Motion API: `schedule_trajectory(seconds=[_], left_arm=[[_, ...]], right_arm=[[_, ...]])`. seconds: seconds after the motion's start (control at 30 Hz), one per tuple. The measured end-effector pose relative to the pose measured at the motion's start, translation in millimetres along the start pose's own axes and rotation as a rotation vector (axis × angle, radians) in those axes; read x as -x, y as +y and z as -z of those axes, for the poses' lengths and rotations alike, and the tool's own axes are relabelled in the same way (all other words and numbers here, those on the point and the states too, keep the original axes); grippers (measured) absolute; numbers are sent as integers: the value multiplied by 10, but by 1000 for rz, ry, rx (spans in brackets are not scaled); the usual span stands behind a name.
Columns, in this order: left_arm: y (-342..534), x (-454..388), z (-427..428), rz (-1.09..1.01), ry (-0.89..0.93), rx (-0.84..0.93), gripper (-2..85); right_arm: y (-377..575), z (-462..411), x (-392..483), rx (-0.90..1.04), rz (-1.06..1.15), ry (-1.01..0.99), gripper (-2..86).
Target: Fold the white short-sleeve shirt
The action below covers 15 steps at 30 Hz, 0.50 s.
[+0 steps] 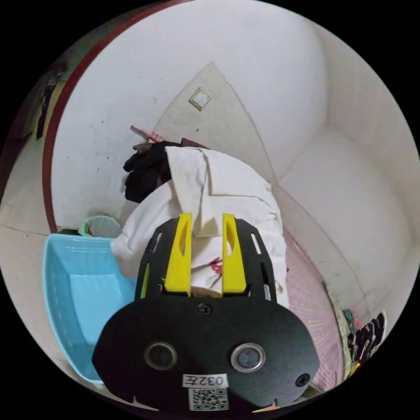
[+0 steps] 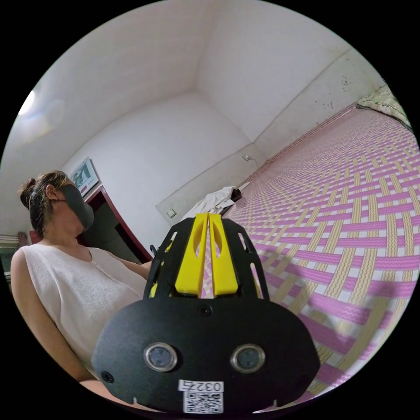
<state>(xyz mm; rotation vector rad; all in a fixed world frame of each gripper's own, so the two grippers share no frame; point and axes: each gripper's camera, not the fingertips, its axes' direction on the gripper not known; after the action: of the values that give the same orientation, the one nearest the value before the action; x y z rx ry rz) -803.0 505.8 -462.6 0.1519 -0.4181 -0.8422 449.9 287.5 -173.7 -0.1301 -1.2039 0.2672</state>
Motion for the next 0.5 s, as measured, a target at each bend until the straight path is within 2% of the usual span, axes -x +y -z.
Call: schedule_trajectory(seconds=[0.23, 0.4, 0.5], left_arm=[[-176, -242, -296, -150, 19, 89, 60], [-260, -395, -519, -146, -21, 177, 52], [-296, -507, -549, -121, 4, 191, 8]], right_arm=[[21, 100, 10, 23, -8, 23, -10], [62, 214, 22, 9, -3, 9, -10], [88, 283, 33, 1, 4, -7, -10]])
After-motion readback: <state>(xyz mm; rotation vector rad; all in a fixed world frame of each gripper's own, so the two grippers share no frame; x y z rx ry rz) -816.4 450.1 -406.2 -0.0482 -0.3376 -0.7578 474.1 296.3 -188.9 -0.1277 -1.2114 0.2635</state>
